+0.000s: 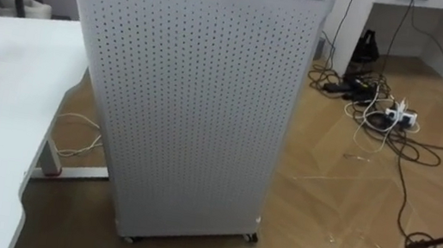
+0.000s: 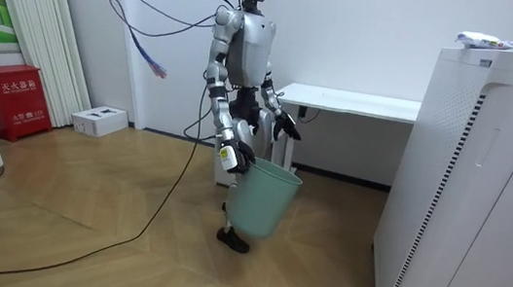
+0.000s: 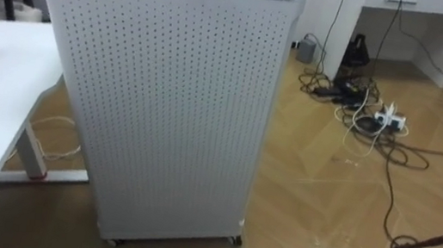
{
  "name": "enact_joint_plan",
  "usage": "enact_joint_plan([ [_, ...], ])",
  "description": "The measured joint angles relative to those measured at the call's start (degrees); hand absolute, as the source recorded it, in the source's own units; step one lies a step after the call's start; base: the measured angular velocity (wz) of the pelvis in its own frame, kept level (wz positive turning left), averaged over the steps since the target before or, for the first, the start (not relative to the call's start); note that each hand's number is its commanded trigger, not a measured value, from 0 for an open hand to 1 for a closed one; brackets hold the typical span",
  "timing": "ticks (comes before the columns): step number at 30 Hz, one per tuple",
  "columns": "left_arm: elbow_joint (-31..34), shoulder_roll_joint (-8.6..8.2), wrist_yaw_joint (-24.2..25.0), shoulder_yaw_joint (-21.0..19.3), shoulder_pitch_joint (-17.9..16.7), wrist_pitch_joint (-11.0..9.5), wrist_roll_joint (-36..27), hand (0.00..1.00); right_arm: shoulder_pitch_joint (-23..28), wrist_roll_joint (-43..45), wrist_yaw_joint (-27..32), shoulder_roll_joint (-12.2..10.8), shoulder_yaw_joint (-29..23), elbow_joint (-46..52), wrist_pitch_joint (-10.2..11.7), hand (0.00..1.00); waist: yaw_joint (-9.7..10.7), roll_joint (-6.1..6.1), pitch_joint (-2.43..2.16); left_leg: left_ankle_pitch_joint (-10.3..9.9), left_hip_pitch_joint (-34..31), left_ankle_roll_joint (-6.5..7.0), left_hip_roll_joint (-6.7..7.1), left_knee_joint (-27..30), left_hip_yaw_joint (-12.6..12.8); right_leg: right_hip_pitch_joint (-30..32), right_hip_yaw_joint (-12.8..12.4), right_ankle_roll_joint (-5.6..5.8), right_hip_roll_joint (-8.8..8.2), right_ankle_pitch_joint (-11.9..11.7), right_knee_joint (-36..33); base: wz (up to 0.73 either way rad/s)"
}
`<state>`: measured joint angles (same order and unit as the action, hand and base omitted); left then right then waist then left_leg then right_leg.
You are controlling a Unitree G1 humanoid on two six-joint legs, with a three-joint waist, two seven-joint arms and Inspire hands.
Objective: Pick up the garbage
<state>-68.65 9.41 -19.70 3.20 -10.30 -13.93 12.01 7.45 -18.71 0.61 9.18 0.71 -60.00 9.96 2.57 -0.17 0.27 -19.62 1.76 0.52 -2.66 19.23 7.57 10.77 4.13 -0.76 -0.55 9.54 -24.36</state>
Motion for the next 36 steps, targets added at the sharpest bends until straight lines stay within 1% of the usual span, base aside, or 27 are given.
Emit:
enact_joint_plan([
  [2,0.09,-0.09,0.19,0.29,-0.03,0.19,0.0,0.0,0.0,-1.58,0.41,-0.01,-0.07,-0.05,0.06,1.0,-0.39,0.58,0.31,-0.68,-0.62,0.39,-0.59,1.03,-0.63,1.52,1.99,0.27,-0.34,-0.33,-2.34,-0.09],
  [3,0.08,-0.46,0.22,0.26,-0.13,0.35,0.23,0.0,-0.46,-1.81,0.61,0.03,-0.69,-0.33,0.17,1.0,-0.33,1.43,0.58,-1.33,-0.38,0.85,-0.71,1.73,-3.52,4.17,1.98,1.3,-0.33,0.07,-5.15,-0.17],
  [4,0.13,-0.55,0.19,0.22,-0.44,0.42,0.47,0.0,-0.71,-1.79,0.69,0.04,-0.98,-0.61,0.2,1.0,-0.31,1.61,0.55,-1.44,-0.17,0.95,-0.7,1.56,-5.01,4.92,1.54,1.68,0.05,0.31,-4.34,-0.16],
  [5,0.08,-0.21,0.16,0.15,-0.91,0.59,1.19,0.0,-0.82,-1.75,0.65,0.02,-1.15,-0.69,0.35,1.0,-0.02,1.97,0.42,-1.63,0.22,0.77,-0.72,1.04,-7.04,6.08,0.52,1.83,0.45,-0.36,-0.1,0.0],
  [6,0.02,0.36,0.1,0.16,-1.26,1.08,1.21,0.0,-0.38,-2.04,0.53,0.01,-1.15,-0.68,0.67,1.0,0.43,1.78,0.51,-1.91,1.1,0.32,-0.8,0.41,-8.43,6.34,0.63,1.65,0.3,-2.43,4.43,0.28],
  [7,0.03,0.59,-0.18,0.15,-1.56,1.74,1.17,0.0,0.36,-2.79,0.75,0.0,-1.53,-0.69,0.75,1.0,1.04,1.81,0.28,-2.63,1.85,-0.38,-1.25,0.32,-9.48,5.52,2.02,1.19,-0.48,-4.18,4.87,0.44],
  [9,0.07,0.62,-0.38,0.15,-1.73,2.51,1.16,0.0,0.93,-2.81,1.28,0.07,-2.51,-1.29,0.74,1.0,1.41,1.84,-0.07,-3.55,2.79,-1.77,-2.09,0.33,-9.9,4.8,4.46,0.11,-0.21,-4.8,2.9,0.48],
  [10,0.07,0.54,-0.37,0.16,-1.67,2.78,1.11,0.0,0.89,-2.81,1.28,0.08,-2.74,-1.42,0.73,1.0,1.56,1.98,-0.06,-3.79,3.08,-2.22,-2.69,0.37,-9.78,4.83,5.04,-0.32,0.15,-3.97,1.66,0.43],
  [12,-0.01,0.39,0.3,-0.05,-1.71,3.19,1.08,0.0,0.42,-3.05,1.29,0.11,-3.23,-2.37,0.51,1.0,1.45,2.48,-0.04,-4.52,4.27,-3.61,-5.05,1.35,-9.09,4.43,6.86,-2.0,1.42,-0.27,-1.67,0.28],
  [13,0.13,0.42,0.39,-0.76,-1.97,3.66,1.13,0.0,0.36,-3.01,1.29,-0.02,-3.18,-2.35,0.32,1.0,0.86,2.26,-0.09,-4.62,4.19,-3.79,-5.87,4.07,-8.8,3.92,7.02,-2.62,1.97,1.69,-3.1,0.09],
  [14,0.24,0.43,0.39,-1.12,-1.98,3.92,1.13,0.0,0.45,-2.99,1.25,-0.05,-3.14,-2.34,0.25,1.0,0.43,2.09,-0.19,-4.57,3.59,-3.88,-6.23,6.62,-8.52,3.7,7.05,-3.03,2.24,2.37,-3.69,-0.04],
  [15,0.79,0.4,0.38,-1.56,-2.2,4.26,1.11,0.0,0.62,-2.8,1.17,-0.03,-3.11,-2.24,0.14,1.0,-0.16,1.78,-0.11,-4.13,1.42,-4.6,-7.52,13.31,-8.34,2.59,7.29,-3.77,2.99,3.62,-4.1,-0.07],
  [16,1.16,0.4,0.35,-1.66,-2.52,4.48,1.14,0.0,0.4,-2.31,1.01,-0.03,-2.92,-2.15,0.15,1.0,-0.25,1.96,-0.13,-3.48,0.18,-5.38,-8.23,17.04,-8.55,1.9,7.67,-4.26,3.46,4.14,-4.22,-0.12],
  [17,1.48,0.39,0.32,-1.69,-2.94,5.1,1.11,0.0,0.27,-1.78,0.66,-0.03,-2.04,-2.15,0.15,1.0,-0.75,1.51,0.01,-0.88,-2.68,-5.51,-9.41,24.59,-8.71,0.72,8.03,-5.39,4.36,5.15,-4.6,-0.1],
  [18,1.49,0.39,0.32,-1.85,-3.02,5.44,1.14,0.0,0.36,-1.55,0.3,-0.25,-1.46,-2.25,0.16,1.0,-0.91,1.33,0.11,3.36,-5.03,-5.42,-10.09,30.88,-9.54,-1.11,8.21,-6.19,5.11,6.19,-4.38,-0.05],
  [20,1.61,0.32,0.28,-1.79,-2.77,5.78,1.14,0.0,0.67,-1.5,0.44,-0.22,-0.13,-2.52,0.04,1.0,-0.99,0.4,0.44,8.56,-8.06,-5.14,-10.27,37.51,-10.03,-4.03,8.62,-6.94,5.34,7.59,-3.47,0.2],
  [22,1.64,0.21,0.26,-1.43,-2.04,5.97,1.14,0.0,0.44,-1.52,0.7,0.1,0.5,-3.04,-0.01,1.0,-0.92,-0.13,0.55,7.43,-12.58,-4.22,-9.25,40.27,-9.16,-6.01,8.83,-7.24,5.23,8.48,-2.41,0.2],
  [23,2.38,0.21,0.13,-1.33,-1.92,5.99,1.44,0.0,0.41,-1.3,0.73,0.13,0.87,-3.02,0.0,1.0,-1.24,-0.33,0.54,5.76,-15.24,-4.19,-7.65,38.72,-8.82,-7.32,8.95,-7.42,5.16,8.6,-1.12,0.0],
  [24,3.57,0.24,-0.15,-1.33,-1.77,5.97,2.12,0.0,0.3,-0.87,0.95,0.12,1.38,-2.93,0.0,1.0,-1.45,-0.6,0.57,3.69,-17.39,-4.48,-6.36,35.11,-8.06,-8.37,8.8,-7.39,5.0,8.68,-0.05,0.0],
  [25,4.11,0.27,-0.31,-1.32,-1.87,5.9,2.25,0.0,0.23,-0.72,1.16,0.13,1.84,-2.88,0.0,1.0,-1.43,-0.83,0.59,3.0,-18.22,-4.6,-5.63,32.51,-7.61,-8.68,8.75,-7.34,4.73,8.84,0.32,0.0],
  [26,4.73,0.22,-1.0,-1.24,-1.73,5.81,2.7,0.0,0.19,-0.67,1.33,0.14,2.59,-2.86,0.0,1.0,-1.45,-1.2,0.57,2.79,-19.31,-4.72,-4.44,25.88,-6.79,-9.16,8.68,-7.13,4.35,8.95,1.41,0.0],
  [27,4.7,0.27,-1.63,-1.26,-1.49,5.55,3.46,0.0,0.11,-0.13,1.33,0.14,2.87,-2.86,-0.04,1.0,-1.59,-1.46,0.69,3.2,-19.83,-4.74,-3.83,18.75,-5.57,-10.14,8.64,-6.9,4.07,9.07,2.44,0.06],
  [28,4.82,0.31,-2.25,-1.26,-1.44,5.2,3.89,0.0,0.07,0.28,1.32,0.24,3.13,-2.84,-0.04,1.0,-1.45,-1.7,0.79,5.6,-20.07,-3.23,-3.24,13.6,-4.43,-11.01,8.86,-6.56,3.7,9.26,3.26,0.0],
  [29,5.13,0.34,-2.44,-1.26,-1.57,5.09,3.89,0.0,0.2,0.43,1.3,0.23,3.25,-2.85,-0.03,1.0,-1.49,-1.83,0.66,7.32,-19.97,-2.84,-2.47,12.69,-4.3,-11.48,8.97,-6.29,3.49,9.4,3.74,0.04],
  [30,5.55,0.49,-2.83,-1.3,-2.05,4.81,3.9,0.0,0.23,1.08,1.32,0.16,3.72,-2.84,-0.02,1.0,-1.46,-2.06,0.51,7.75,-18.7,-2.08,-1.4,11.93,-4.29,-12.93,9.68,-5.63,2.71,9.75,4.53,0.19],
  [31,5.81,0.54,-3.35,-1.26,-1.92,4.58,3.86,0.0,0.42,1.16,1.25,0.14,3.68,-2.86,0.0,1.0,-1.12,-2.55,0.75,7.76,-17.57,-1.75,-0.31,10.97,-4.41,-14.11,10.28,-5.19,2.1,9.67,5.71,0.25],
  [36,6.34,0.52,-4.5,-1.27,-0.71,2.12,6.31,0.0,0.64,3.42,1.2,0.13,3.01,-2.97,0.03,1.0,-1.31,-2.88,0.33,7.47,-15.14,-1.03,2.4,7.96,-5.35,-16.75,11.77,-4.03,0.4,9.13,7.94,0.24],
])
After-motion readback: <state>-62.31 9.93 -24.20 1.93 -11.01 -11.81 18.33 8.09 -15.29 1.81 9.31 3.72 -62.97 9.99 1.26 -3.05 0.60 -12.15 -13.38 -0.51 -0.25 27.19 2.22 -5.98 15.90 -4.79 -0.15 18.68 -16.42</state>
